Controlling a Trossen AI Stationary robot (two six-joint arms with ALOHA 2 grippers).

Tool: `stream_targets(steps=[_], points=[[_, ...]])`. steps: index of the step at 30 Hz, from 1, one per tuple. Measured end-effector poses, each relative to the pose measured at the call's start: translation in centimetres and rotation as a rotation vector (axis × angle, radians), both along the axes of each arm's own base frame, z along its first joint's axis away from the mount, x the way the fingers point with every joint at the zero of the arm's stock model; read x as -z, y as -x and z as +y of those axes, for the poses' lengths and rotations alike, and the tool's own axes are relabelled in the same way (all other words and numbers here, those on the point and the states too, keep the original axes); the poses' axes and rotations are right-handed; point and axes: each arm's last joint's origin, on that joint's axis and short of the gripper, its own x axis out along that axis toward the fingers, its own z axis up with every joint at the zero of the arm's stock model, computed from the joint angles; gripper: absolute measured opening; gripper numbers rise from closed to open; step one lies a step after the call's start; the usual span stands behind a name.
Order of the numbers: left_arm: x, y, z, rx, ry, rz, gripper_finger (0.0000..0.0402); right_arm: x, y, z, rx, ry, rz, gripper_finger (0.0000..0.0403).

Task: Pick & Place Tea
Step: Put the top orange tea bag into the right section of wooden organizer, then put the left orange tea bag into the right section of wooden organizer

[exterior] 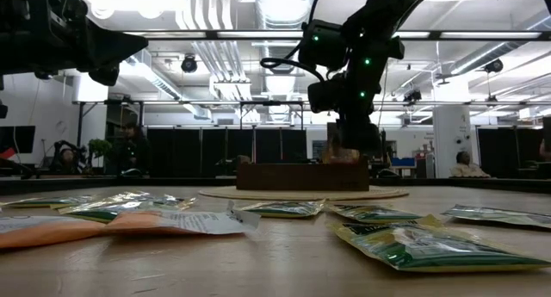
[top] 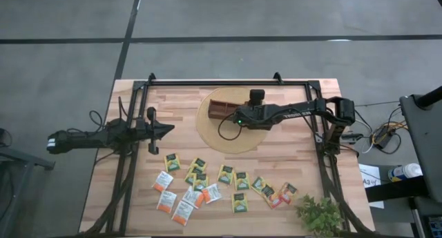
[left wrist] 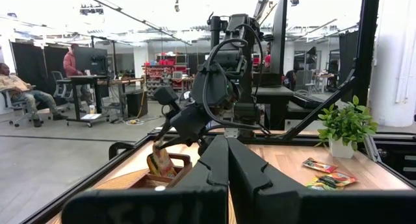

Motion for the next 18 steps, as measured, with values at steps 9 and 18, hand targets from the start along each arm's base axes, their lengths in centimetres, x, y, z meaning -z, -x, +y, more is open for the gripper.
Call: stream_targets(steps=[9, 18], points=[[0.0, 0.0, 0.0, 0.000, 0.000, 0.001, 0.0000, 0.0, 0.1, 0.0, 0.008, 0.000, -0.003, 0.0095], [0.0, 0.0, 0.0, 0.000, 0.000, 0.001, 0.0000, -3.0, 0.5, 1.7, 0.016, -0.089, -0.005, 0.0091]])
